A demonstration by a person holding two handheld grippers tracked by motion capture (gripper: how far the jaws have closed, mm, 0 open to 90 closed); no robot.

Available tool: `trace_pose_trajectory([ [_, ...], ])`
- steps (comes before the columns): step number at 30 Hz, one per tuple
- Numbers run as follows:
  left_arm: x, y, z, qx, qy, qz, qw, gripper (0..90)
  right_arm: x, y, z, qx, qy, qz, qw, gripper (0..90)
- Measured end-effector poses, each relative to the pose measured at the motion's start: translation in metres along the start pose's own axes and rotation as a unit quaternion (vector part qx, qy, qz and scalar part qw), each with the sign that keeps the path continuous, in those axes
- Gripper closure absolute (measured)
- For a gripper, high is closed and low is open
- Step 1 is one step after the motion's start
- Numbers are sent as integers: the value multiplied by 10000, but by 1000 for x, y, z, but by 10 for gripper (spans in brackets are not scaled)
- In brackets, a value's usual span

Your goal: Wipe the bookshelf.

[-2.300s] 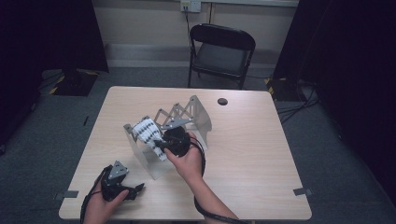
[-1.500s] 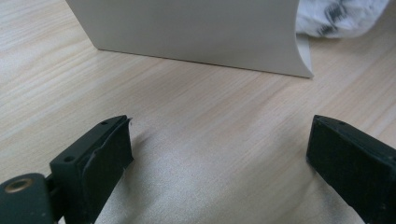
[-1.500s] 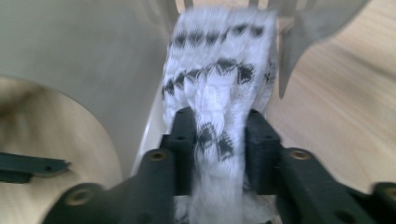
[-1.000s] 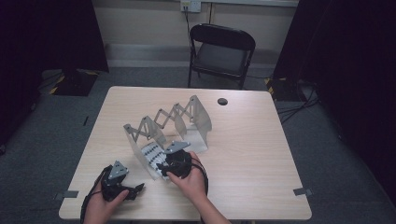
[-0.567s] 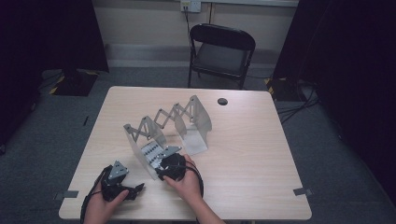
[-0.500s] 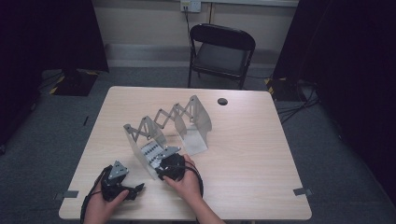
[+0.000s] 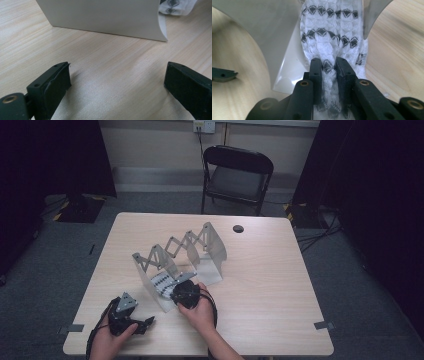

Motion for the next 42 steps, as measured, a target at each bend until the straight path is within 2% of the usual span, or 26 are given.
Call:
trace_pose_trajectory([
  [6,0,0,0,3,1,8,10000,63,1,-23,19,238,-23,-34,9997,774],
  [10,0,0,0,2,5,7,10000,63,4,-44,40,545,-20,-77,9985,776],
  [16,0,0,0,4,3,-3,10000,62,10,-76,76,1121,-56,-208,9935,776],
  [19,0,0,0,-7,6,-8,10000,61,11,-81,86,1243,-91,-238,9919,775],
  [22,0,0,0,-6,11,-3,10000,61,11,-72,82,1120,-51,-240,9934,775],
  [31,0,0,0,-24,27,-6,10000,58,18,-29,46,751,288,-241,9965,776],
  [35,0,0,0,-32,37,-3,10000,57,19,-20,40,646,286,-227,9972,776],
  [42,0,1,0,-19,22,-9,10000,57,11,-9,27,440,182,-133,9988,775],
])
Point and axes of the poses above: each handheld gripper's, and its own axes: y roughly forward along the jaws, z roughly out of its top, x roughly to its right, the point moved 8 cm from there along y, roughly forward along the jaws, and after that the axes turned 8 degrees about -y, right-handed, at the moved point
